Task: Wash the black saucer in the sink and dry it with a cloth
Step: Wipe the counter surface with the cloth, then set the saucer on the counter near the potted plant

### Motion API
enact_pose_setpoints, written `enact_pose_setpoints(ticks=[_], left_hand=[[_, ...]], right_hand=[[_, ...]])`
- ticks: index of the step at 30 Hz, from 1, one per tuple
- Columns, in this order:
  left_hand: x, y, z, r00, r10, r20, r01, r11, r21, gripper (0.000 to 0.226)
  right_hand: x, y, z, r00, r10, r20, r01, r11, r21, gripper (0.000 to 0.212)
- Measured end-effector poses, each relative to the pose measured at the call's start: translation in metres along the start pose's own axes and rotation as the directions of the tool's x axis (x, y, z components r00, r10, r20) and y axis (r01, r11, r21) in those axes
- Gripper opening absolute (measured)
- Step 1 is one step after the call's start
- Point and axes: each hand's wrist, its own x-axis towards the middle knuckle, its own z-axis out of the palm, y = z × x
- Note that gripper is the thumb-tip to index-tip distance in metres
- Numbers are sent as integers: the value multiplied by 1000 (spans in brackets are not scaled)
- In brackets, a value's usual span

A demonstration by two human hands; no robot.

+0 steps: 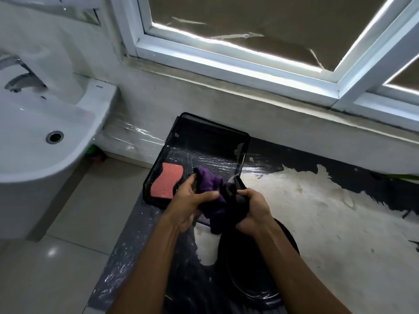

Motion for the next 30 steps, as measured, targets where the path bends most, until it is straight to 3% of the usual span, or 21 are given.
enact_pose_setpoints(ticks=[3,7,11,15,18,21,23,25,28,30], left_hand=[[16,6,-10,990,-61,126,26,965,261,76],[45,33,-3,976,-124,178,9,842,540,74],[84,70,8,966,-154,208,-55,665,745,57],[139,93,20,982,-52,181,-116,590,799,43],[175,93,22,983,166,76,-144,449,882,61],[195,81,19,961,273,40,-130,321,938,77],[194,68,13,939,340,47,-157,305,939,75],[186,53,6,884,467,23,-215,363,907,64],[163,32,2,807,586,-75,-255,460,851,45],[144,18,5,778,626,-56,-281,426,860,31]], right_hand=[[5,-4,0,996,16,84,-12,999,-51,42],[27,-13,5,994,7,-107,-39,953,-300,59],[56,-28,15,980,-24,-200,-13,983,-185,35],[89,-51,32,961,-105,-256,103,994,-23,28],[106,-69,43,950,-151,-273,171,984,51,39],[112,-88,42,941,-158,-298,129,985,-116,49],[110,-94,34,953,-143,-266,77,966,-246,45],[105,-95,24,947,-199,-251,103,931,-351,45],[90,-86,3,890,-364,-274,200,853,-482,36],[77,-74,-15,830,-472,-298,272,808,-524,23]])
